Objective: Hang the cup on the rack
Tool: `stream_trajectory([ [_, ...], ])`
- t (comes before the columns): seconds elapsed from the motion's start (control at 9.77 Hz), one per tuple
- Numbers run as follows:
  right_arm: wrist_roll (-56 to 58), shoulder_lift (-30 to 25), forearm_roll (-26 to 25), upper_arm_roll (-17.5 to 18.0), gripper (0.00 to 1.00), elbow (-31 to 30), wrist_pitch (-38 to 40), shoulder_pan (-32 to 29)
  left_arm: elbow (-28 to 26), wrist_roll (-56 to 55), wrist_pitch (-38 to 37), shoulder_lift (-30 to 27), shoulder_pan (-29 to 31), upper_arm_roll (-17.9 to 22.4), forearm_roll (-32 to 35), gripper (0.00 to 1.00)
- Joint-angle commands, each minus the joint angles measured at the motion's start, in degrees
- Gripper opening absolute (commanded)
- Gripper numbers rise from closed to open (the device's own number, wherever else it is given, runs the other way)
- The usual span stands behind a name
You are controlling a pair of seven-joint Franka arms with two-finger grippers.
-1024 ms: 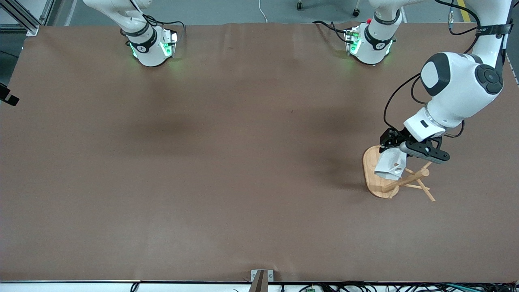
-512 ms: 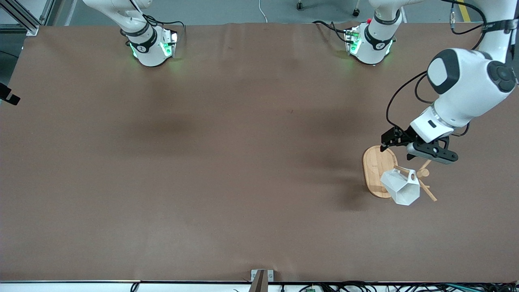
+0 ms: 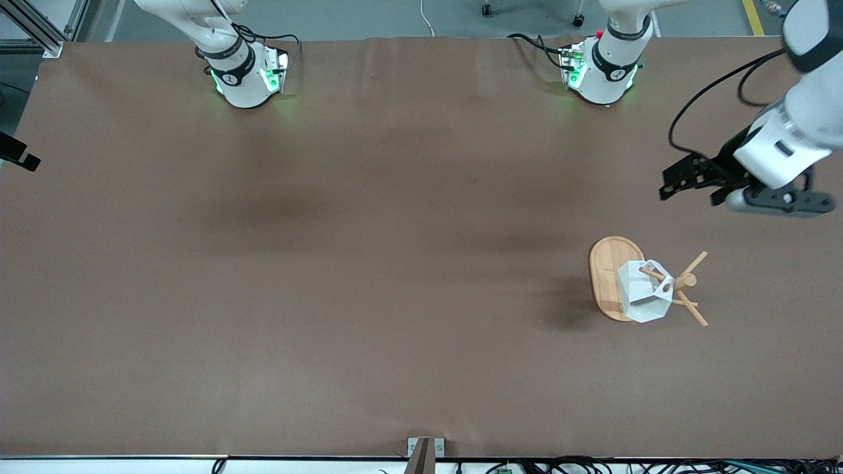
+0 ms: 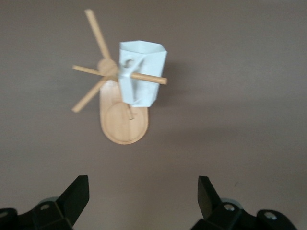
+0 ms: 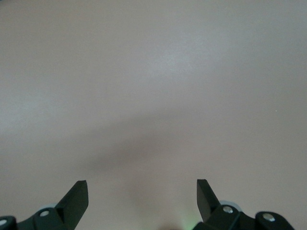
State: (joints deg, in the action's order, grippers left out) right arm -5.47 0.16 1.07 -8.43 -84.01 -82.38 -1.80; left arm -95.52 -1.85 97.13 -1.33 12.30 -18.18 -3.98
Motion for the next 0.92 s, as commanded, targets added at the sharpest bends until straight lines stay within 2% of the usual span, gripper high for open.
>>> stream_trajectory([
  [0.0,-0.4,-0.8,0.3,1.5,1.00,-0.2,0.4,-1.0,4.1,-0.5,-3.3,1.7,-3.8,2.2,5.0,1.00],
  [0.1,0.4,-0.8,0.1,1.5,1.00,-0.2,0.0,-1.0,4.2,-0.5,-5.3,0.5,-6.4,4.4,4.5,1.00],
  [0.31,4.4,-0.9,-0.6,1.0,1.00,-0.2,-0.8,-1.3,3.6,-0.7,-7.5,-2.0,-10.6,6.6,5.0,1.00],
  [0.61,6.2,-0.8,-1.6,1.1,1.00,-0.2,-0.9,-1.1,1.5,-1.1,-9.3,-5.0,-11.8,9.9,4.6,1.00],
  [0.82,6.3,-0.8,-1.5,1.3,1.00,-0.2,-1.4,-0.9,2.1,-0.4,-11.0,-5.0,-11.5,10.0,4.4,1.00],
])
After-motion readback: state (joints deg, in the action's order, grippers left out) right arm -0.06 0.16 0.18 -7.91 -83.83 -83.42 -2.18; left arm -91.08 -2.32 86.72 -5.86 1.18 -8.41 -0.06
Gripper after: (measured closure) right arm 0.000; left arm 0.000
